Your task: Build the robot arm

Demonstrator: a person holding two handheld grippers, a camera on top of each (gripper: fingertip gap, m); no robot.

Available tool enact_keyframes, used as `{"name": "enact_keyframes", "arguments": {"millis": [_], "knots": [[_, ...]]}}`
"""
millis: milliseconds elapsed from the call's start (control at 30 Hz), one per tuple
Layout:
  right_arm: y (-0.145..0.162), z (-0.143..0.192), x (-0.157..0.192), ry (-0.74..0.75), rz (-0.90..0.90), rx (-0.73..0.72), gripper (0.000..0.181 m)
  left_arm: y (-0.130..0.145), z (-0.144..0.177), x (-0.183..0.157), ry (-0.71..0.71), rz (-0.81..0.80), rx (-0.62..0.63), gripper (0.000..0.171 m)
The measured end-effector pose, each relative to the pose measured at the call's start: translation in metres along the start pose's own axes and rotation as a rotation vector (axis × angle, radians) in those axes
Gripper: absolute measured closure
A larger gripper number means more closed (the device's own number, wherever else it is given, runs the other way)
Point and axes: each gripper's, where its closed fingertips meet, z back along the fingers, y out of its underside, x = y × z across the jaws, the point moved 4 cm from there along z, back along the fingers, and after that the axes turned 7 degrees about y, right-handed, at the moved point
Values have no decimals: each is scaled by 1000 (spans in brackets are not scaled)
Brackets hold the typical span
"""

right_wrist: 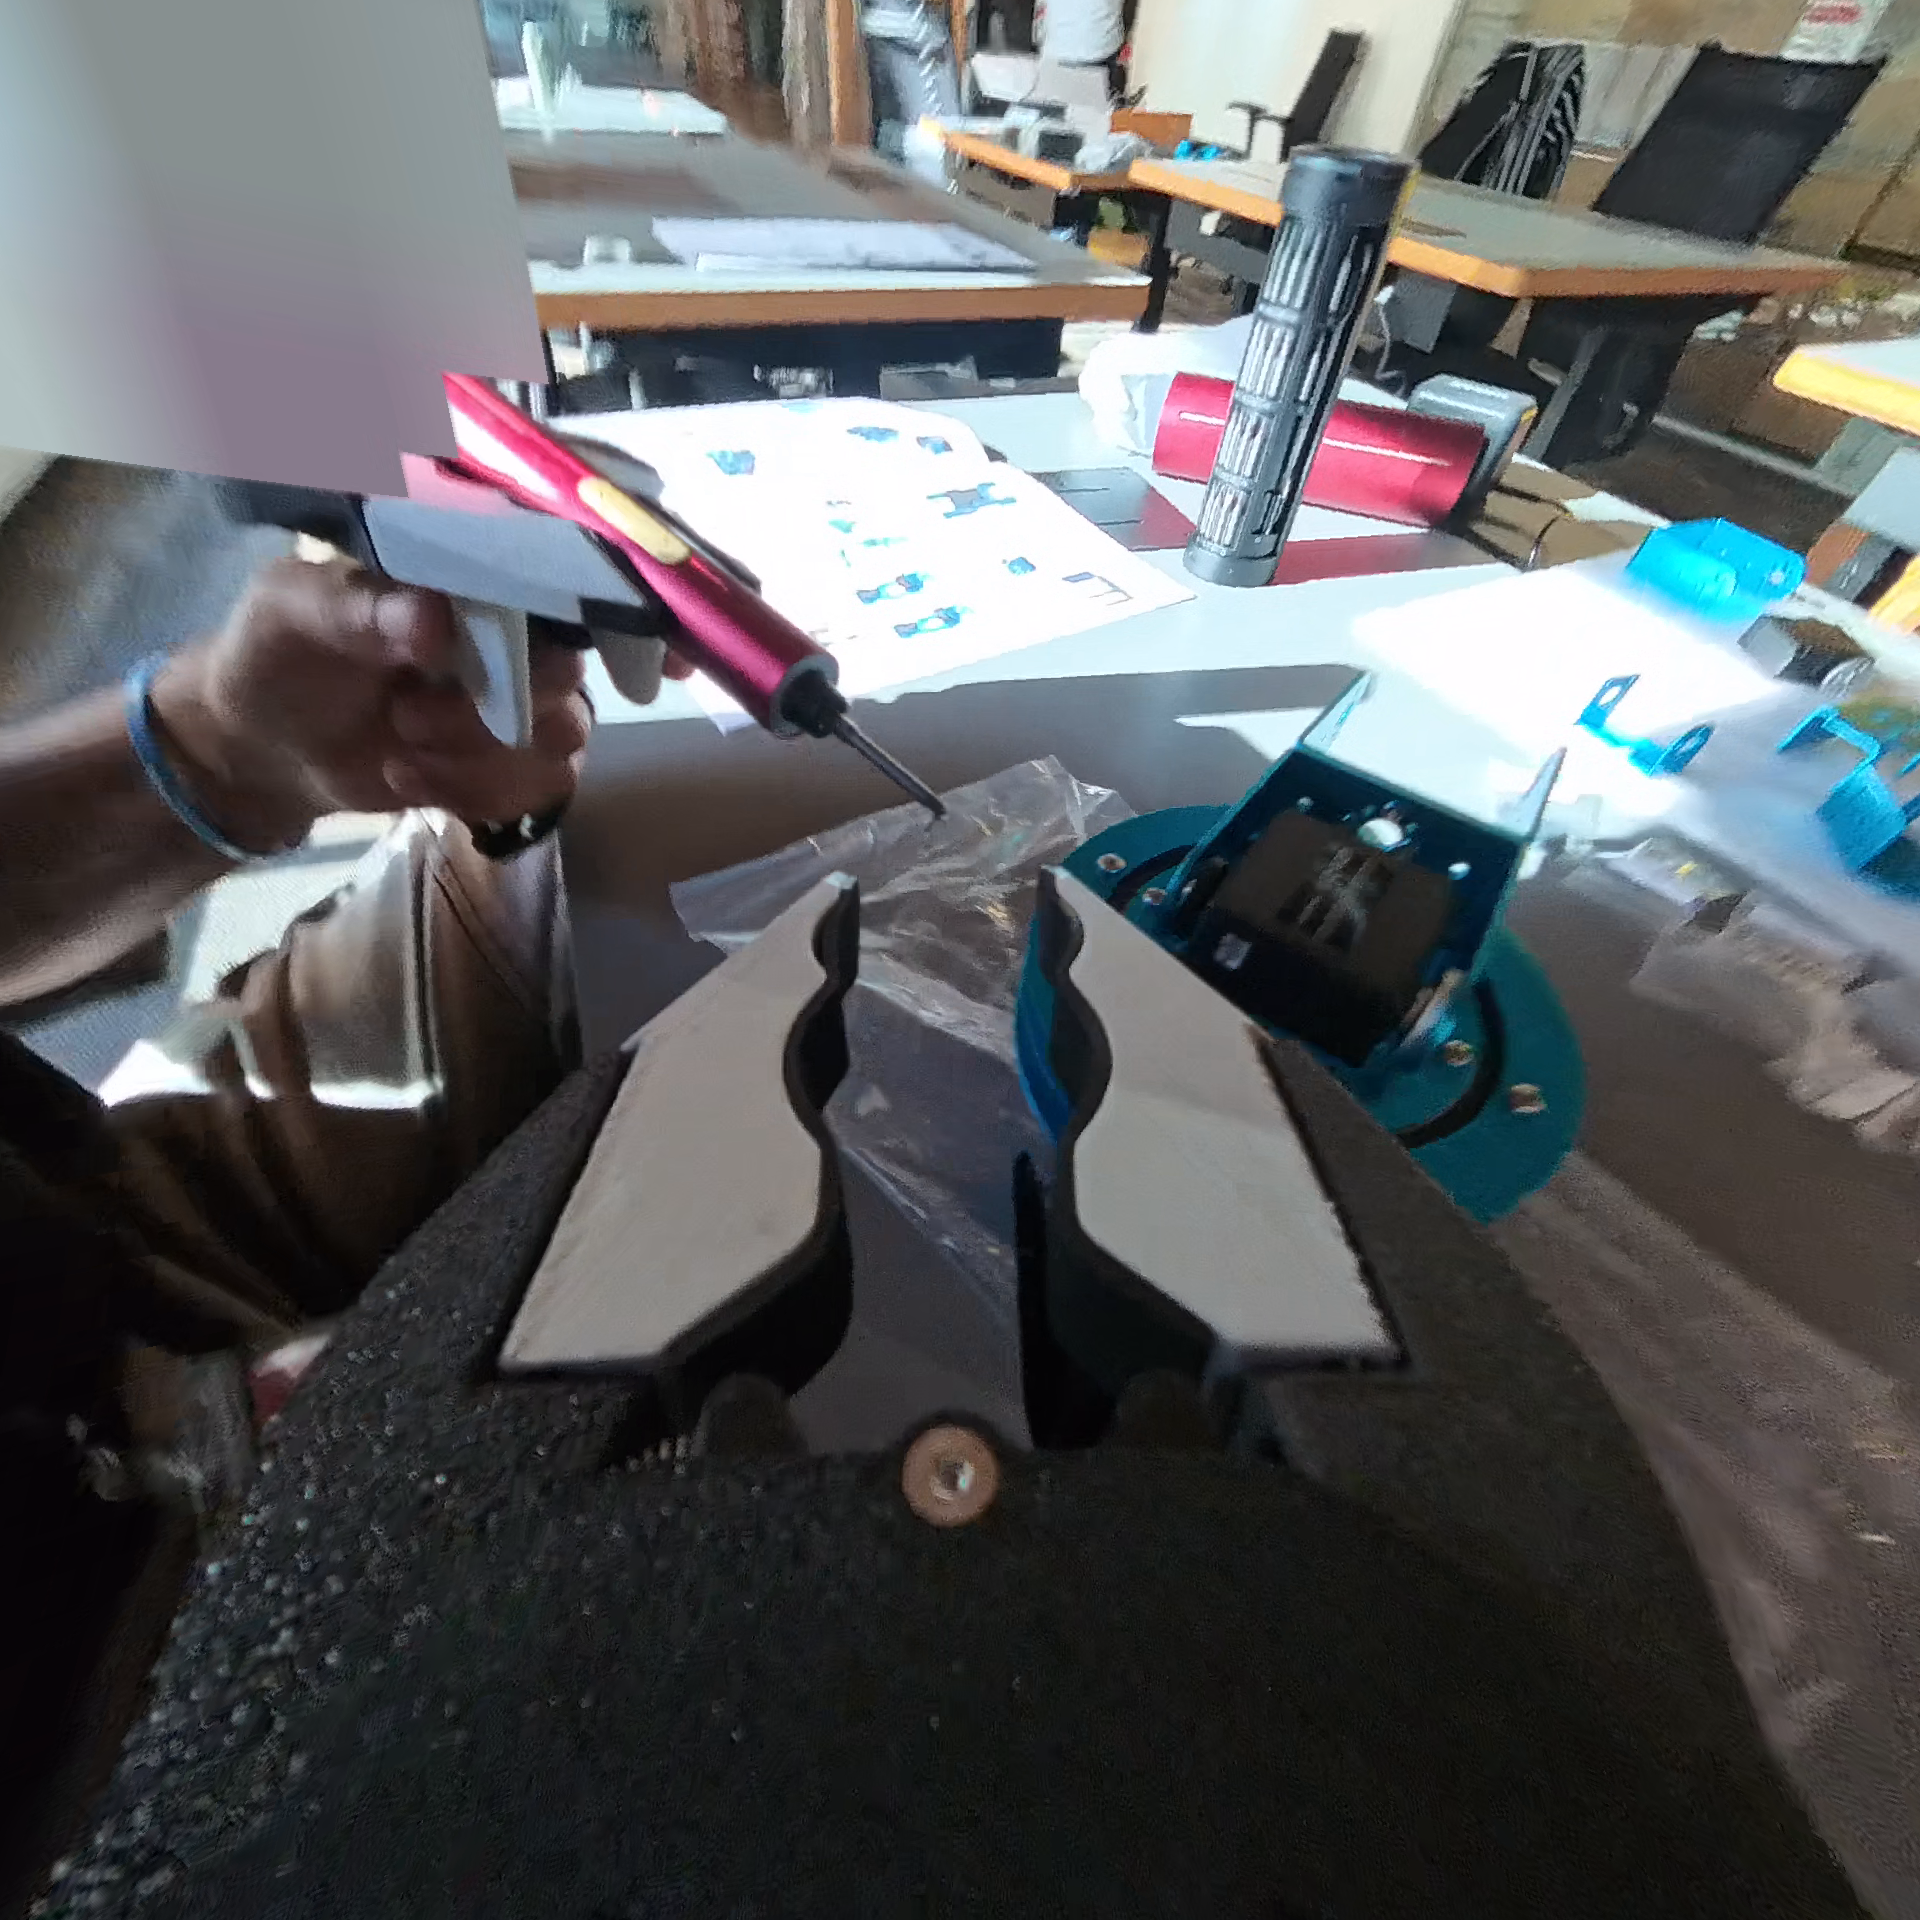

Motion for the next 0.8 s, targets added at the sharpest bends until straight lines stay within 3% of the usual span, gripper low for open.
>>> {"name": "enact_keyframes", "arguments": {"millis": [200, 800], "knots": [[-1, -9, 10, 170, 34, -36, 156, -4, -5, -1, 58, 51, -8, 152], [-11, 2, 10, 165, 71, -79, 166, -4, 2, -9, 80, 85, -20, 152]]}}
